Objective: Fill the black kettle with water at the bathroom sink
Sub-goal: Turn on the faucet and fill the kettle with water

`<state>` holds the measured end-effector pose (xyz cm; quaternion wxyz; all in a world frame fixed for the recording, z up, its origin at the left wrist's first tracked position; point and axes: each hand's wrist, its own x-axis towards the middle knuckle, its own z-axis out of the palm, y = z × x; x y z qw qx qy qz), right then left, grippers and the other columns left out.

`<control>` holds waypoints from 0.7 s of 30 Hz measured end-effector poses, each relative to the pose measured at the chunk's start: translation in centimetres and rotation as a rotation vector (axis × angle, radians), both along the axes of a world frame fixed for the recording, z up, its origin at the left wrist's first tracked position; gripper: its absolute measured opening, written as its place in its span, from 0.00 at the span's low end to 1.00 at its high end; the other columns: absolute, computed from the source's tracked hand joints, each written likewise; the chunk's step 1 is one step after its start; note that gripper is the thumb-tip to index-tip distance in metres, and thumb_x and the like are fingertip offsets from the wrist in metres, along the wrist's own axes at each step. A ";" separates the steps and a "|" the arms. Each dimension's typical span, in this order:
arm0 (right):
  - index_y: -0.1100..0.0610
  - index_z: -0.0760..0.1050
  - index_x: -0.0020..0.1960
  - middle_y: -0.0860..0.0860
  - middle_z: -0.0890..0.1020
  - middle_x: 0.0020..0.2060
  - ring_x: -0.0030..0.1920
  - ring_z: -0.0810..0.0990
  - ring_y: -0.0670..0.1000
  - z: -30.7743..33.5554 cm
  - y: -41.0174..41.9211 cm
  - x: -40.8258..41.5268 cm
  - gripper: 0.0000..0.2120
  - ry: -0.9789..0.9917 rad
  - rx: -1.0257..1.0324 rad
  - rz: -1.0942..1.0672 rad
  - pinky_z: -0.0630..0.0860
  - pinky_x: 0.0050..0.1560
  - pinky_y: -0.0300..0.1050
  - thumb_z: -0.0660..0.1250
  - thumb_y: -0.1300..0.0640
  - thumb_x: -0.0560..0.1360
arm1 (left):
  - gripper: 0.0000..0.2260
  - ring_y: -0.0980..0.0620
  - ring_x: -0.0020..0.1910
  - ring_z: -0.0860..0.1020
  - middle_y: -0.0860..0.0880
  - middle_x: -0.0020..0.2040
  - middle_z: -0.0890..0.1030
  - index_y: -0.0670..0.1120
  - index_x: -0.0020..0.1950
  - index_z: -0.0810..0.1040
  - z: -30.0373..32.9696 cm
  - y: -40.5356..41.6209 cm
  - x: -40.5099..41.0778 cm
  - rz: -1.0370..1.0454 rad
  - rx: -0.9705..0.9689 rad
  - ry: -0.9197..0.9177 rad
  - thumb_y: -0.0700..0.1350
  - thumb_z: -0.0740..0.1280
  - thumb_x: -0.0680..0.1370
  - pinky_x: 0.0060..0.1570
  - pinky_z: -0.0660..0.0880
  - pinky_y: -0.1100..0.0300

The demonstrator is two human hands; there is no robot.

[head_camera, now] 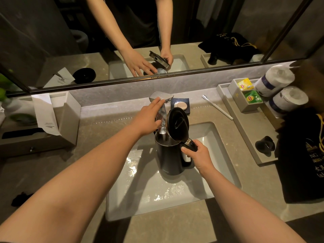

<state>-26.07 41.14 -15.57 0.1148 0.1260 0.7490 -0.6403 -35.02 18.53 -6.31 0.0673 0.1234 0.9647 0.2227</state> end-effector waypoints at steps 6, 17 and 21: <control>0.47 0.77 0.48 0.44 0.82 0.47 0.48 0.79 0.46 0.0 0.1 0.0 0.09 -0.001 0.007 0.003 0.73 0.35 0.34 0.75 0.54 0.72 | 0.36 0.41 0.72 0.61 0.52 0.79 0.51 0.55 0.78 0.51 0.0 0.0 -0.1 0.007 -0.003 0.001 0.44 0.67 0.75 0.68 0.63 0.46; 0.45 0.77 0.47 0.43 0.82 0.46 0.46 0.80 0.47 -0.6 0.0 0.2 0.08 0.008 0.042 0.006 0.73 0.37 0.35 0.75 0.51 0.71 | 0.37 0.41 0.72 0.61 0.51 0.79 0.51 0.55 0.77 0.51 0.2 0.0 -0.1 0.008 -0.012 -0.004 0.44 0.67 0.75 0.68 0.63 0.46; 0.46 0.77 0.48 0.44 0.82 0.46 0.47 0.79 0.47 -0.7 -0.1 0.2 0.09 0.009 0.043 0.007 0.73 0.38 0.37 0.75 0.51 0.71 | 0.37 0.41 0.72 0.61 0.51 0.79 0.52 0.55 0.77 0.51 0.2 0.0 -0.1 0.013 -0.017 -0.004 0.43 0.67 0.75 0.67 0.64 0.46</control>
